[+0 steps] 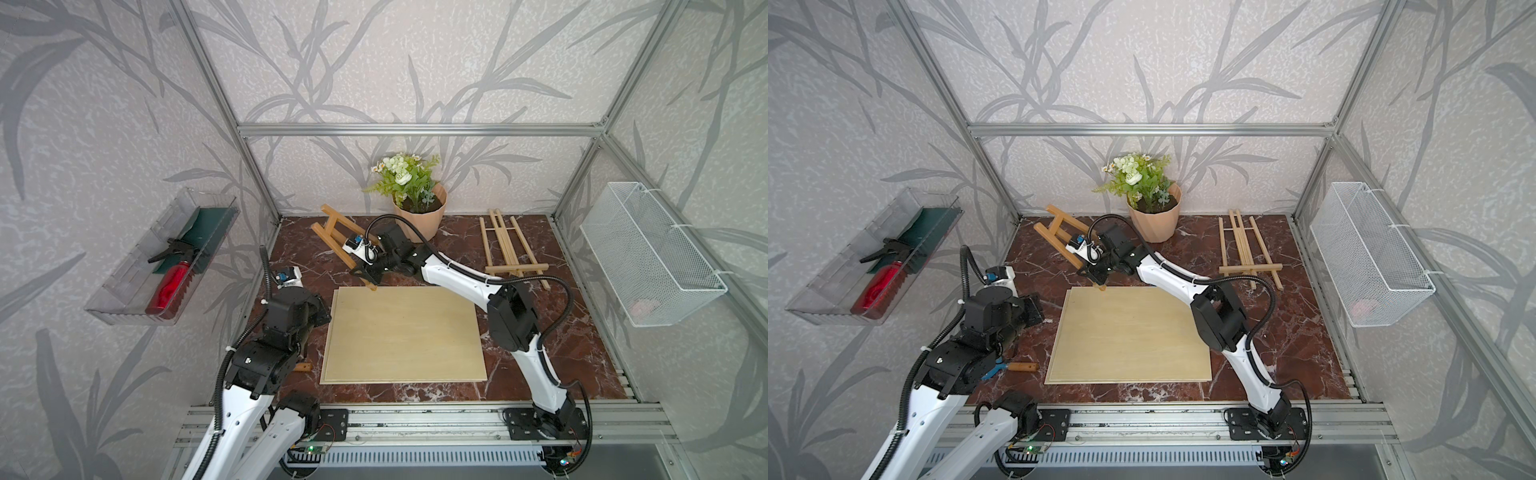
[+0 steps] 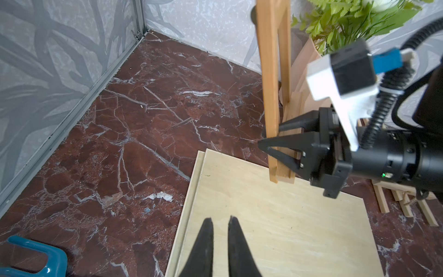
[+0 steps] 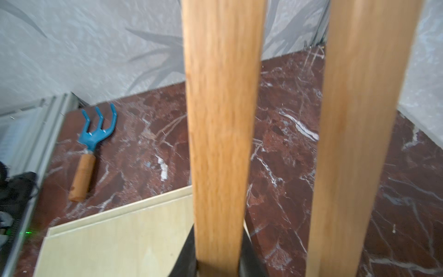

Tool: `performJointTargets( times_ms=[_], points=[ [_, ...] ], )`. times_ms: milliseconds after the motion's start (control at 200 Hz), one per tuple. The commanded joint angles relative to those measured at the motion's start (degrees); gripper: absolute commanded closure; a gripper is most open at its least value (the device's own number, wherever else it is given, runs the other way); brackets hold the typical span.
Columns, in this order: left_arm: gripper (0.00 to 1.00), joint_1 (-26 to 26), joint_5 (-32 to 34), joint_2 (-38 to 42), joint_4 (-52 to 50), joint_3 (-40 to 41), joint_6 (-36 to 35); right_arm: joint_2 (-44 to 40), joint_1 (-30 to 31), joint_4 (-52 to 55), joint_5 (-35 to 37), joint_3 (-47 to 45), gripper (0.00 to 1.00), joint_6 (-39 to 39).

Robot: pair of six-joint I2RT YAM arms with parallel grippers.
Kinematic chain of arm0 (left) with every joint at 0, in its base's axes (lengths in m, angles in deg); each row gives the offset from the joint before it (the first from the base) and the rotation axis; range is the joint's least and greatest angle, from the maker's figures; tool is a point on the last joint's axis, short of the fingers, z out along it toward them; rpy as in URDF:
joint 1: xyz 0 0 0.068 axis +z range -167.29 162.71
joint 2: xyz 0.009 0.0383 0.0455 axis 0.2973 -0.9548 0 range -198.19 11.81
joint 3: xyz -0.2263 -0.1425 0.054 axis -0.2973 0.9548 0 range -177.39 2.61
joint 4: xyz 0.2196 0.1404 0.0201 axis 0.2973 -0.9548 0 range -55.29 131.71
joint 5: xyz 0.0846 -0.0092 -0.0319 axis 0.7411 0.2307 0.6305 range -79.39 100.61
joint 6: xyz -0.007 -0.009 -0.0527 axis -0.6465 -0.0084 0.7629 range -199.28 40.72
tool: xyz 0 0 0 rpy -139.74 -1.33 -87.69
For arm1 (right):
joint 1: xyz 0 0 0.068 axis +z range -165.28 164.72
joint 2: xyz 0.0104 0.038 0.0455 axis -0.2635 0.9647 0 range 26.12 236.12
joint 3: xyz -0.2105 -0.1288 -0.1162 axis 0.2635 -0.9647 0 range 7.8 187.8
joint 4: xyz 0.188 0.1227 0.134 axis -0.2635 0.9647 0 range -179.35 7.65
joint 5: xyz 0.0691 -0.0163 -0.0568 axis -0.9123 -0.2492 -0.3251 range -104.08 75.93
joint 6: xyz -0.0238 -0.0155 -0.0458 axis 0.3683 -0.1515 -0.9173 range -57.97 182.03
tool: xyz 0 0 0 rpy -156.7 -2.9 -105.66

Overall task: Disassemble the easel
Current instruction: Place the easel at the center of the board.

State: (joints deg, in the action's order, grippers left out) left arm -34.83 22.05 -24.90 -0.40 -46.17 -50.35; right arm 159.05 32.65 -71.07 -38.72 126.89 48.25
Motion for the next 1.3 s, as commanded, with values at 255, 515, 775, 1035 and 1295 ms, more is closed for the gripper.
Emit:
performJointTargets(
  times_ms=[255, 515, 775, 1035, 1295],
  points=[
    [0.85, 0.48, -2.85, 1.77, -0.29, 0.56, -1.42, 19.83, 1.06, 23.13, 9.87, 36.80, 1.00, -10.24],
    [0.85, 0.48, -3.70, 2.66, -0.02, 0.58, -1.42, 21.60, 1.21, 19.35, 13.43, 36.13, 1.00, -12.68],
    [0.85, 0.40, -4.32, 3.04, 0.03, 0.72, -1.39, 25.98, 1.30, 15.91, 17.86, 38.52, 1.00, -18.29],
    [0.85, 0.29, -4.59, 3.31, 0.27, 0.74, -1.34, 27.69, 1.38, 11.74, 19.02, 37.97, 1.00, -23.27],
    [0.85, 0.27, -4.67, 3.66, 0.27, 0.78, -1.36, 30.23, 1.36, 9.07, 20.06, 38.65, 0.91, -24.14]
  ],
)
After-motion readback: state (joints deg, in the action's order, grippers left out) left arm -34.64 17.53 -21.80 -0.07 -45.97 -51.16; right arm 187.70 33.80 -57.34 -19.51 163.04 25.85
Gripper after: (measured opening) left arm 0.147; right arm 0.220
